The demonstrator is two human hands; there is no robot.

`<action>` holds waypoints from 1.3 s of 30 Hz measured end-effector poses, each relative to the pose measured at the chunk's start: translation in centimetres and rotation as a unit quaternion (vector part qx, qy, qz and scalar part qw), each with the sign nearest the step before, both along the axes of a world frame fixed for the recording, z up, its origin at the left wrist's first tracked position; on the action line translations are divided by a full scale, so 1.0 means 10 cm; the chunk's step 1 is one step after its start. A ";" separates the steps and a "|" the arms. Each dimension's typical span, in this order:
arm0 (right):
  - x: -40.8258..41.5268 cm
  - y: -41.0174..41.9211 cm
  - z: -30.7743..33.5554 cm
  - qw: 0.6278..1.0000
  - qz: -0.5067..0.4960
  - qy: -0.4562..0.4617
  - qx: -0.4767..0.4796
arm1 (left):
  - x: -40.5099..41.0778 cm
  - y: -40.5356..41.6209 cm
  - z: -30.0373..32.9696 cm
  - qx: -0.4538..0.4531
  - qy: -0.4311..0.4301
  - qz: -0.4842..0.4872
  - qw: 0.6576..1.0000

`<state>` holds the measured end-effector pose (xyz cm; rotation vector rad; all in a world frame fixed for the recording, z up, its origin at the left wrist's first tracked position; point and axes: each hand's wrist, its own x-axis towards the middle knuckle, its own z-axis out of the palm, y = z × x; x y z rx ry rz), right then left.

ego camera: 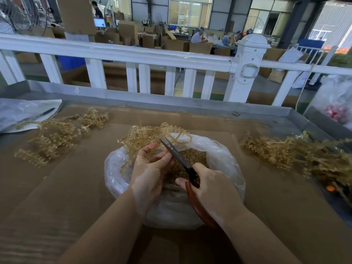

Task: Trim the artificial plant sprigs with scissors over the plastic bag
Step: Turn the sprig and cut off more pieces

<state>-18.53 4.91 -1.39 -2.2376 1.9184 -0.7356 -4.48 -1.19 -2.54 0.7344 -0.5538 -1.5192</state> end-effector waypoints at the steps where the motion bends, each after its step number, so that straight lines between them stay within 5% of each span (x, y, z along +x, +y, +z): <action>1: -0.01 0.00 -0.01 1.000 -0.001 0.006 -0.003 | 0.00 0.00 -0.01 -0.002 -0.007 0.001 1.000; 39: -0.02 0.09 -0.12 0.996 -0.017 0.080 -0.042 | 0.02 0.05 -0.10 -0.012 -0.025 -0.027 0.999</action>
